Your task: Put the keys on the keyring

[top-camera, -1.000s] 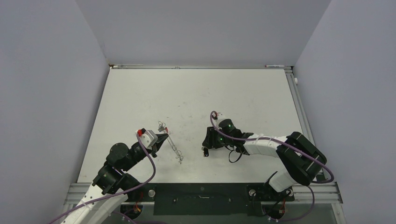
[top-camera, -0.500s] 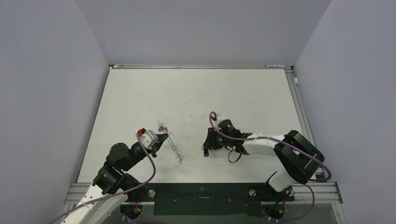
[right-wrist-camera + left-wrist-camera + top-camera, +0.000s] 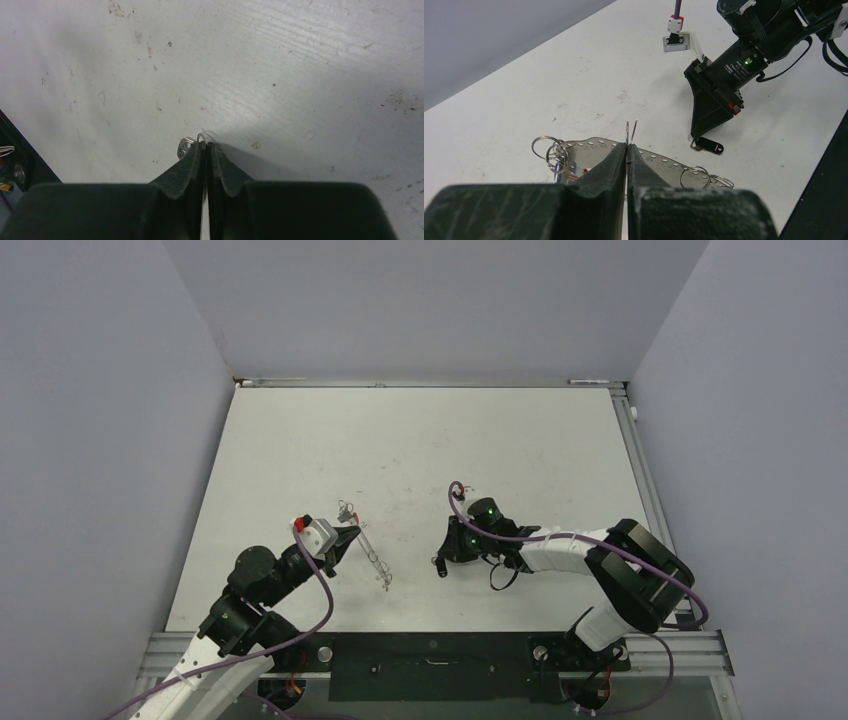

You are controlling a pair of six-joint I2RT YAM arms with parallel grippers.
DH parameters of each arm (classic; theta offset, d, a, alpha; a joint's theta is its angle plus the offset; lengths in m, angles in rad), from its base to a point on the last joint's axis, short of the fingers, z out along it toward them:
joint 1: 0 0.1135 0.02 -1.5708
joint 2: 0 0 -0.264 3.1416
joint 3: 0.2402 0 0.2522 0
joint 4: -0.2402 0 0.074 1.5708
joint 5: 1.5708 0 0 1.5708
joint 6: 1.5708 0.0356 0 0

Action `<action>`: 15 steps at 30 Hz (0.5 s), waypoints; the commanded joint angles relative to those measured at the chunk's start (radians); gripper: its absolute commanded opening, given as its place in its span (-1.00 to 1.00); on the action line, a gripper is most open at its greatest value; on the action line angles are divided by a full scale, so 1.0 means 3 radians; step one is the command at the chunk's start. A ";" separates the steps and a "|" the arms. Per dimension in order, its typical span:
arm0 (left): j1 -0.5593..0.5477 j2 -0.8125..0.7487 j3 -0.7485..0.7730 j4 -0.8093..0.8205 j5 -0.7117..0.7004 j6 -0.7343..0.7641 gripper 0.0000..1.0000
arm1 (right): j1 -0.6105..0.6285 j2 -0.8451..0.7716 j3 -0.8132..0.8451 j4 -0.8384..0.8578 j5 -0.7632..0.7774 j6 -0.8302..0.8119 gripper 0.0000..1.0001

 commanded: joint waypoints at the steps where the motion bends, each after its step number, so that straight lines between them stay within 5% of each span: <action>1: -0.0006 -0.0001 0.0065 0.0128 -0.0036 0.0041 -1.00 | 0.0023 -0.0004 -0.0019 0.0165 -0.0018 -0.0017 -0.89; 15: -0.0005 -0.0006 0.0070 0.0123 -0.0033 0.0044 -1.00 | 0.0079 -0.0674 0.0188 -0.0164 -0.0113 -0.0523 -0.89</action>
